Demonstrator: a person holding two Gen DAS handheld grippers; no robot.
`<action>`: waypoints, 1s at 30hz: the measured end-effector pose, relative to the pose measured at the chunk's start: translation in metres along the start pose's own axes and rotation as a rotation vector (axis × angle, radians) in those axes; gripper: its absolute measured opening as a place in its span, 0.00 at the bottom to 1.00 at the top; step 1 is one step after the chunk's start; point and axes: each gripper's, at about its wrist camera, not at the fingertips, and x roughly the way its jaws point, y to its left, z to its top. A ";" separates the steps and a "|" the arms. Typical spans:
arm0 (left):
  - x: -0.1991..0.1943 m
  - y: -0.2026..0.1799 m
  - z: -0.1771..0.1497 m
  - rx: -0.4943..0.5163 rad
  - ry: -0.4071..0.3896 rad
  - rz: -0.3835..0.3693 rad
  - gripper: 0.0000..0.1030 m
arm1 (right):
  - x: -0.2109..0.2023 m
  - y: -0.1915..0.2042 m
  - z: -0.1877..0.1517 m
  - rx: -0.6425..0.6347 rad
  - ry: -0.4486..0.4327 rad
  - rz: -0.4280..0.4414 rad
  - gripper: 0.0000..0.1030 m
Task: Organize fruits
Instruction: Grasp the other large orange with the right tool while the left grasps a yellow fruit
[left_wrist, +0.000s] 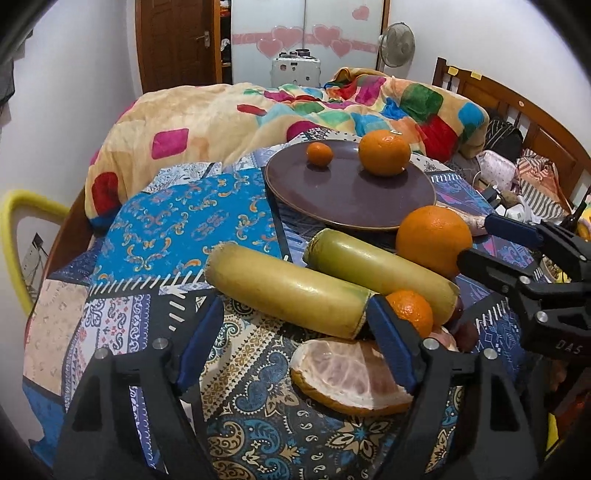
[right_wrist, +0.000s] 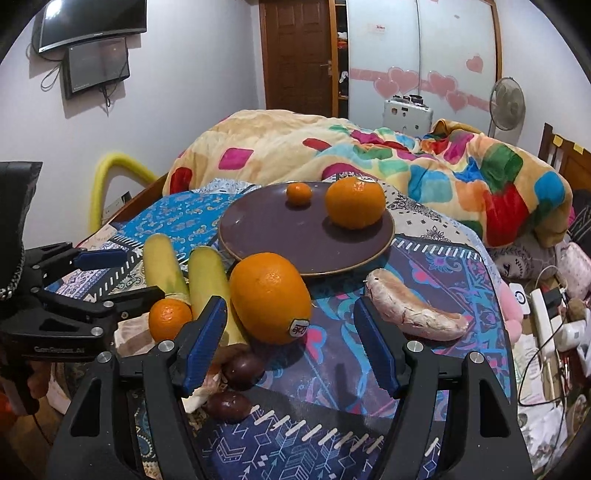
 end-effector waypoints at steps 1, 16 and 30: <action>0.000 0.000 -0.001 -0.003 0.001 -0.003 0.78 | 0.001 0.000 0.000 0.001 0.002 0.003 0.66; 0.004 -0.002 -0.008 0.022 0.006 0.017 0.78 | 0.014 0.004 -0.002 0.004 0.014 0.070 0.46; -0.006 0.037 -0.020 -0.027 0.046 0.029 0.40 | -0.008 -0.014 -0.010 0.054 -0.018 0.067 0.43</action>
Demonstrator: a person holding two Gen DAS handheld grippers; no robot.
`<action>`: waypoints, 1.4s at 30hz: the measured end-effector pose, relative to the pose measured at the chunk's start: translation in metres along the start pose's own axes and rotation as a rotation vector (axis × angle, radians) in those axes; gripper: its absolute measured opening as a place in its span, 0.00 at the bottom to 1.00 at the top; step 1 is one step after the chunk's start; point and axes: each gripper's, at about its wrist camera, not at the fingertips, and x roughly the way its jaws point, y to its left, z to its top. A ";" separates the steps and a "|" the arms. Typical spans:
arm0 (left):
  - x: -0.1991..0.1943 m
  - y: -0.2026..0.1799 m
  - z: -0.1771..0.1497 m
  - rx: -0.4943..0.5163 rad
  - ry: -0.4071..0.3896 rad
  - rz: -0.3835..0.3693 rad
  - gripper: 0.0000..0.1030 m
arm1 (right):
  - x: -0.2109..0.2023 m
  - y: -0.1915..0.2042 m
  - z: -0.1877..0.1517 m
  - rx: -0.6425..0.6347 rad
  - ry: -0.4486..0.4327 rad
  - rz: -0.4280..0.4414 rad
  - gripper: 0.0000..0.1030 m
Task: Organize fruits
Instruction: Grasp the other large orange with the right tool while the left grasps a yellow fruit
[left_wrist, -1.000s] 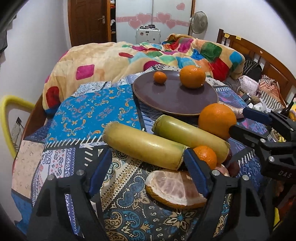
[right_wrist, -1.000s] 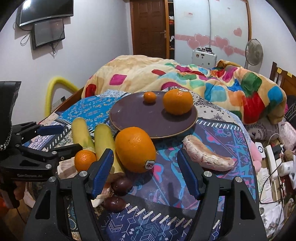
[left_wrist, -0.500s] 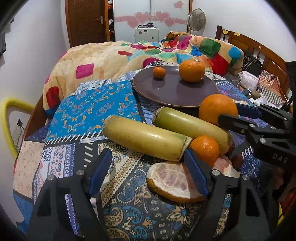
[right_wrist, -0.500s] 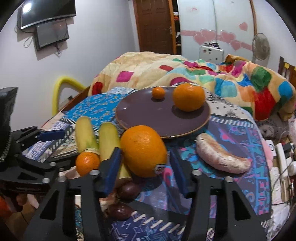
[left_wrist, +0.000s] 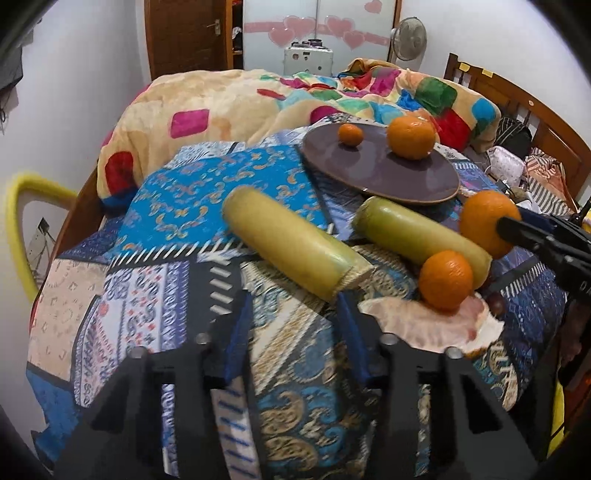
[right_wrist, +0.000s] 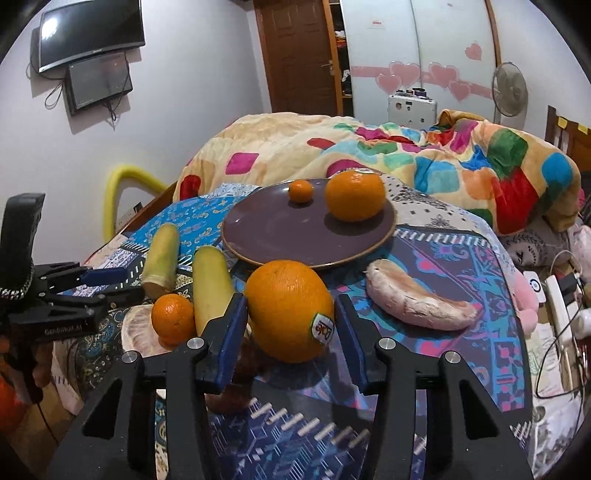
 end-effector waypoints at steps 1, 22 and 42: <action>-0.001 0.004 -0.002 -0.003 0.006 0.010 0.37 | -0.002 -0.001 0.000 0.002 -0.003 -0.001 0.43; 0.026 0.003 0.040 -0.083 0.001 0.043 0.55 | -0.010 -0.008 -0.003 -0.052 -0.017 -0.051 0.53; 0.020 0.014 0.018 -0.002 0.060 -0.026 0.37 | 0.017 -0.020 -0.005 -0.097 0.043 -0.147 0.64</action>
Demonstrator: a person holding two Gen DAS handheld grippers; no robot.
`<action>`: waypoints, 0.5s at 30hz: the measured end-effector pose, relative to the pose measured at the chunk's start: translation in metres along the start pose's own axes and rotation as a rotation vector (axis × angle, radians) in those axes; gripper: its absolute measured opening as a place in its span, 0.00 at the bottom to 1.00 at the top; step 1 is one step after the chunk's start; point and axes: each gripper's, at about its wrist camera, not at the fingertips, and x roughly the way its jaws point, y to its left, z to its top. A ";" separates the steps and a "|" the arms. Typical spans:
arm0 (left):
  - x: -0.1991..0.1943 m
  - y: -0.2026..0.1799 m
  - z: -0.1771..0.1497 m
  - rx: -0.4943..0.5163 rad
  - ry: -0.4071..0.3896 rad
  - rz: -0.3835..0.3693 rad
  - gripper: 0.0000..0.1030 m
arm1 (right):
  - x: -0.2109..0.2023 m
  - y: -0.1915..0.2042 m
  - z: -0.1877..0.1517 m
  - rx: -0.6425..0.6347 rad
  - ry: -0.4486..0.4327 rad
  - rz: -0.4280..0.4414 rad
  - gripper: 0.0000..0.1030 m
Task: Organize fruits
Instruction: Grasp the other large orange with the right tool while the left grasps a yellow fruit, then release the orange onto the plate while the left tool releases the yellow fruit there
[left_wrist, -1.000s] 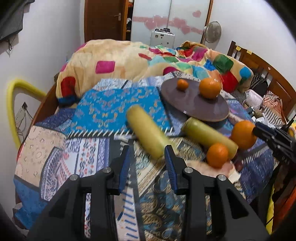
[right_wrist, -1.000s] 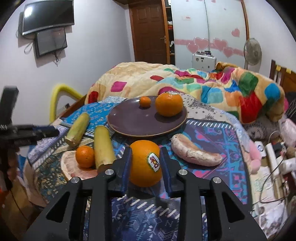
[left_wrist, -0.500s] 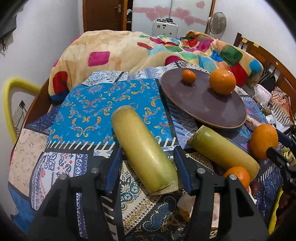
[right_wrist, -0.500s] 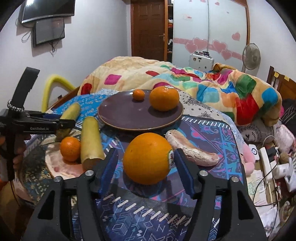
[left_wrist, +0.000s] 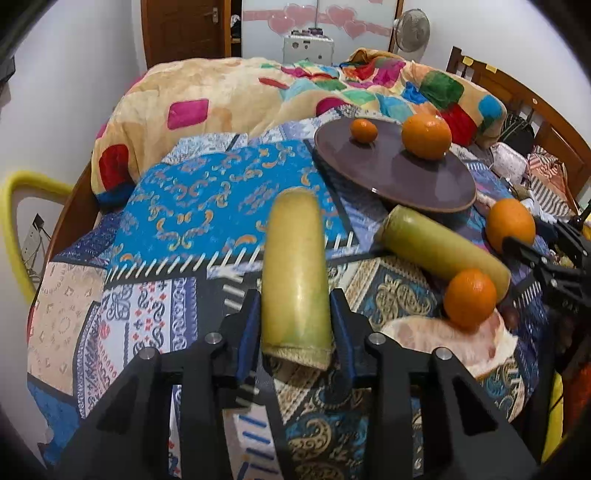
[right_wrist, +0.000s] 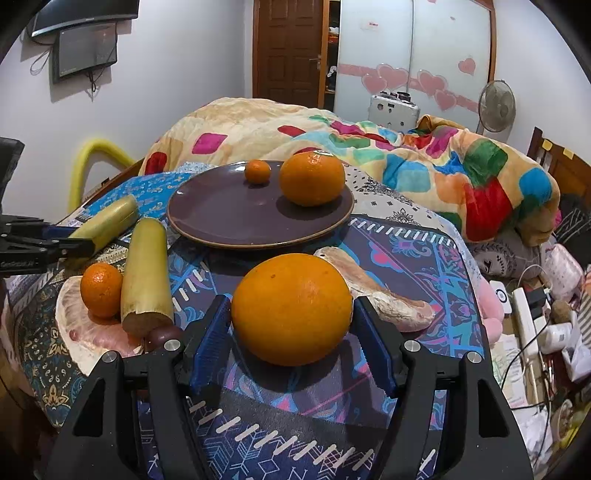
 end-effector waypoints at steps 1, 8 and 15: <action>0.002 0.001 0.000 -0.002 0.011 -0.008 0.37 | 0.000 0.001 0.000 -0.007 0.002 -0.005 0.63; 0.018 -0.003 0.023 0.016 0.040 0.019 0.37 | 0.000 0.002 0.001 -0.030 -0.001 -0.010 0.61; 0.034 -0.004 0.042 0.023 0.056 0.028 0.37 | -0.001 -0.007 0.004 0.019 0.002 0.053 0.60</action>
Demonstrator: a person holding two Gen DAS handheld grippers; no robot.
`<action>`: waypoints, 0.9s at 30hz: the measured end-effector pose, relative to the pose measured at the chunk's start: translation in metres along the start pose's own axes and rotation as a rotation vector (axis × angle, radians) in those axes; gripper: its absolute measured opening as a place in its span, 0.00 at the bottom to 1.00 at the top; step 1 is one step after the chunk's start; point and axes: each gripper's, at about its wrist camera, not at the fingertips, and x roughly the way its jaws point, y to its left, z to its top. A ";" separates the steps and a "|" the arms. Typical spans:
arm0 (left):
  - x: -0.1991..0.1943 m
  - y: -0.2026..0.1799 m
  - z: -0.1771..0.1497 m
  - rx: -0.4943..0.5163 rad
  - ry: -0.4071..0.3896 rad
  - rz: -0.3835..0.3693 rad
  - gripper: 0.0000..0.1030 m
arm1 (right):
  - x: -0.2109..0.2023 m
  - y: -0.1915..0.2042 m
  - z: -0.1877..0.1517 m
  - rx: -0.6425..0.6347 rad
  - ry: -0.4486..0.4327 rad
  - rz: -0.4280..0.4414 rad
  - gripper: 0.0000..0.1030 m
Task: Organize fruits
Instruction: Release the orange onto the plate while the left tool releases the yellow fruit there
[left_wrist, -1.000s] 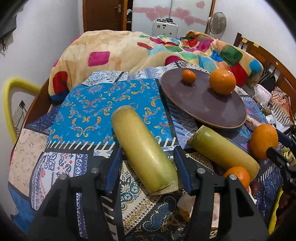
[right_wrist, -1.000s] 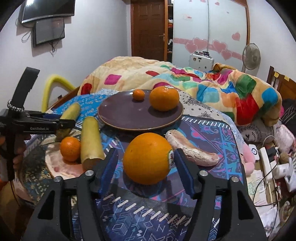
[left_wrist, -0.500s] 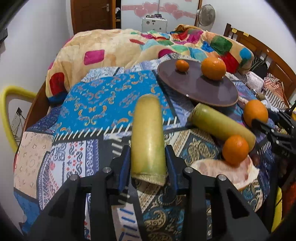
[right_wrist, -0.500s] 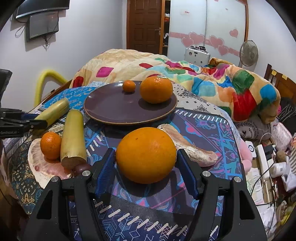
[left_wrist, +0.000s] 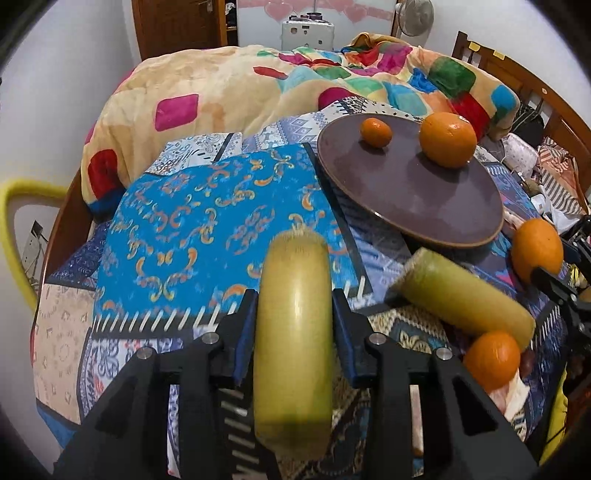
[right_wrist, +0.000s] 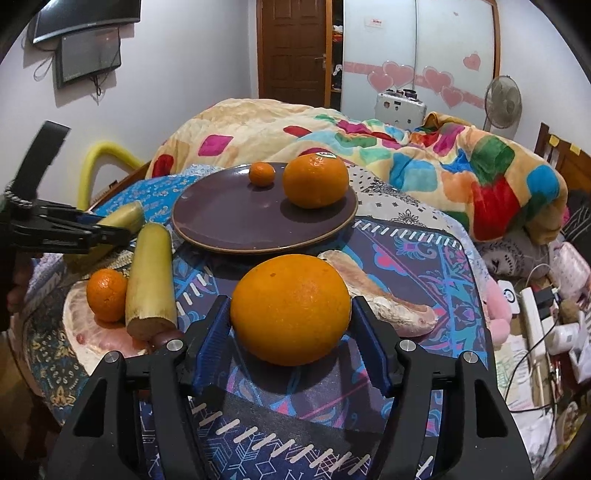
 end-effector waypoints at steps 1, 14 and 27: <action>0.001 0.000 0.001 0.000 0.000 0.002 0.37 | -0.001 0.000 0.000 0.001 -0.003 0.002 0.60; -0.046 -0.008 0.005 0.004 -0.108 0.004 0.37 | -0.028 0.001 0.020 0.014 -0.098 0.002 0.60; -0.090 -0.042 0.031 0.059 -0.240 -0.058 0.37 | -0.033 0.000 0.042 0.020 -0.168 -0.024 0.60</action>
